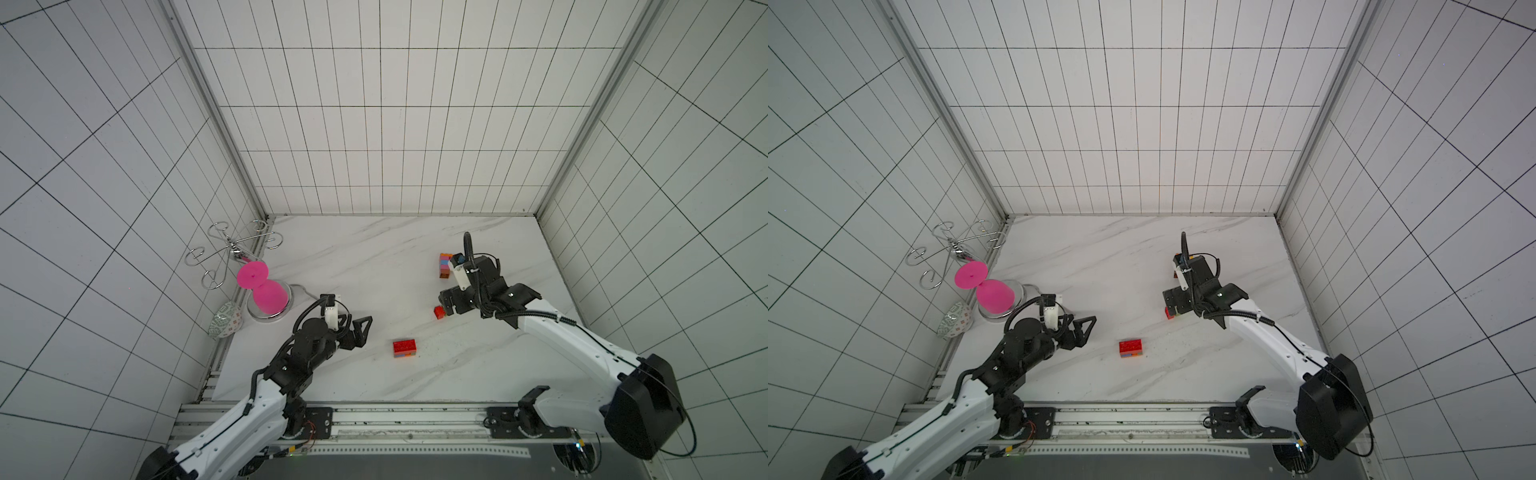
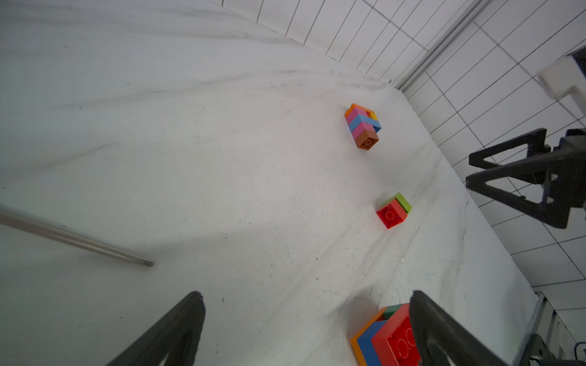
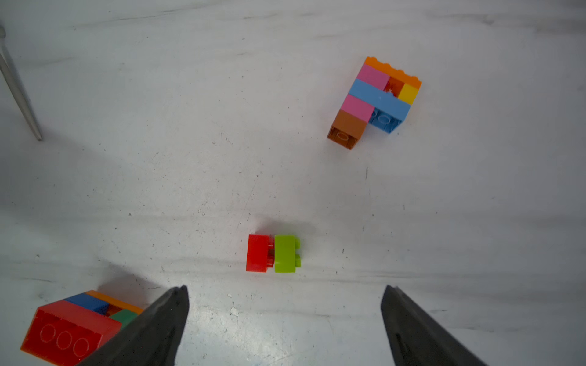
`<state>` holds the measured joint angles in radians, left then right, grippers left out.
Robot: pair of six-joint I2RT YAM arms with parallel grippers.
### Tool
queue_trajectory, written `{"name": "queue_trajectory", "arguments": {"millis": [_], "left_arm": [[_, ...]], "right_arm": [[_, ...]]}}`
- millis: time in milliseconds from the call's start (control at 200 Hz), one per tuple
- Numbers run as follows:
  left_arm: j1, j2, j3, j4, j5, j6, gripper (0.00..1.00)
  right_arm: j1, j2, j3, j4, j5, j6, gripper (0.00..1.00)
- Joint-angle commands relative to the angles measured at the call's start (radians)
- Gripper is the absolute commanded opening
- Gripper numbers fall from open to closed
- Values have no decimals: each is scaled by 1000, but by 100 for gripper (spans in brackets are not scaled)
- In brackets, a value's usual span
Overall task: Assemble the letter p with lego
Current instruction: Assemble the lego brick with the lego brick, then adjust the lego brick at the center of the board.
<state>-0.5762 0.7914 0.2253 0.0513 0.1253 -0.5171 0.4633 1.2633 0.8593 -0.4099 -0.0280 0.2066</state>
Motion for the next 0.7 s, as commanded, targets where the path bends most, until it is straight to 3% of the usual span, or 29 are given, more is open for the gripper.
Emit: {"name": "queue_trajectory", "arguments": {"millis": [0, 155, 270, 405, 695], "left_arm": [[-82, 127, 102, 70, 31, 54, 97], [-285, 385, 280, 71, -55, 117, 97], [-372, 606, 458, 21, -98, 233, 94], [-395, 797, 603, 1, -121, 370, 91], [-395, 1062, 837, -77, -120, 574, 84]], "right_arm": [[-109, -7, -91, 90, -139, 190, 98], [-239, -14, -163, 138, -251, 260, 98], [-291, -51, -199, 143, -299, 287, 99], [-318, -114, -235, 140, -302, 302, 99], [-372, -189, -250, 113, -360, 289, 99]]}}
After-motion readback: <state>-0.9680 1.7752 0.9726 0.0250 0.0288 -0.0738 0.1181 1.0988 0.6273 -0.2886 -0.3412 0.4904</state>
